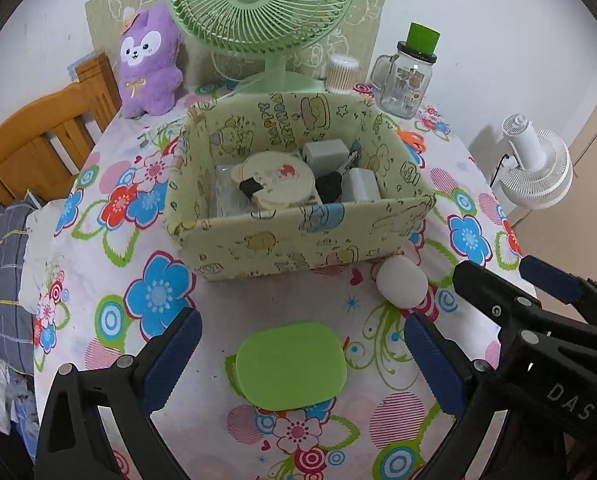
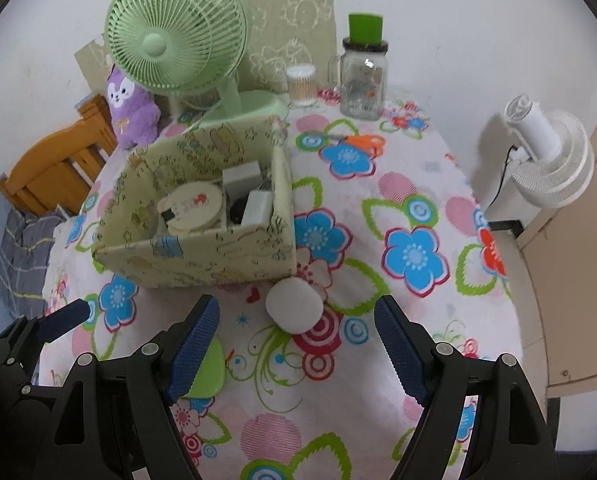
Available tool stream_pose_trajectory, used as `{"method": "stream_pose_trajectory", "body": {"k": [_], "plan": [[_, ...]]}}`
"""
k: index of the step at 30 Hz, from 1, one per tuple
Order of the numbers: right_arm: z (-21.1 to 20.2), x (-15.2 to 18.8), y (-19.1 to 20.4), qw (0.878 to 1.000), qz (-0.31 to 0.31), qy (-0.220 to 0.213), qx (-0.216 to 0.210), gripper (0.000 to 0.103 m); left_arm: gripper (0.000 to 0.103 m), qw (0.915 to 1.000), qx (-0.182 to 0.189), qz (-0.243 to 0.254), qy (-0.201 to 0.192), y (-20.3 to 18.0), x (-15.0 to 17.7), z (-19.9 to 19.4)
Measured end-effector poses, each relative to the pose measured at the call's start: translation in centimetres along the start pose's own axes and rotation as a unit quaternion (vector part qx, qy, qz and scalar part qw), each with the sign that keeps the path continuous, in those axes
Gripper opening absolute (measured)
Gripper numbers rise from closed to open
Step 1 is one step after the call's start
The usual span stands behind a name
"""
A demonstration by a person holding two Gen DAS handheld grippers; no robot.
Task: Organize rigid objects
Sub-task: 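Move the left tool to the green oval lid while the right tool approaches the white egg-shaped object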
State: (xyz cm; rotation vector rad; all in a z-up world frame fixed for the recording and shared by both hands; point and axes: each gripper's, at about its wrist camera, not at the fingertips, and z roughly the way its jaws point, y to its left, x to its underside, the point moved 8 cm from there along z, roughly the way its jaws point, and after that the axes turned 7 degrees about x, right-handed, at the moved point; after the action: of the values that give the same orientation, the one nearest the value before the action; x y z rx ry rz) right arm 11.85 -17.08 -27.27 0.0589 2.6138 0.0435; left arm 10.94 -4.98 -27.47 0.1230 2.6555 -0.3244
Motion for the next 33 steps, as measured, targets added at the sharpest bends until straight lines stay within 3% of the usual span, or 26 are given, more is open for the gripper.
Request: {"method": "stream_pose_trajectory", "body": {"k": [33], "plan": [[7.2, 3.6, 0.2, 0.998, -0.048, 0.045, 0.01, 0.082, 0.103, 0.9949, -0.026, -0.072, 0.066, 2.3, 5.3, 6.7]]}}
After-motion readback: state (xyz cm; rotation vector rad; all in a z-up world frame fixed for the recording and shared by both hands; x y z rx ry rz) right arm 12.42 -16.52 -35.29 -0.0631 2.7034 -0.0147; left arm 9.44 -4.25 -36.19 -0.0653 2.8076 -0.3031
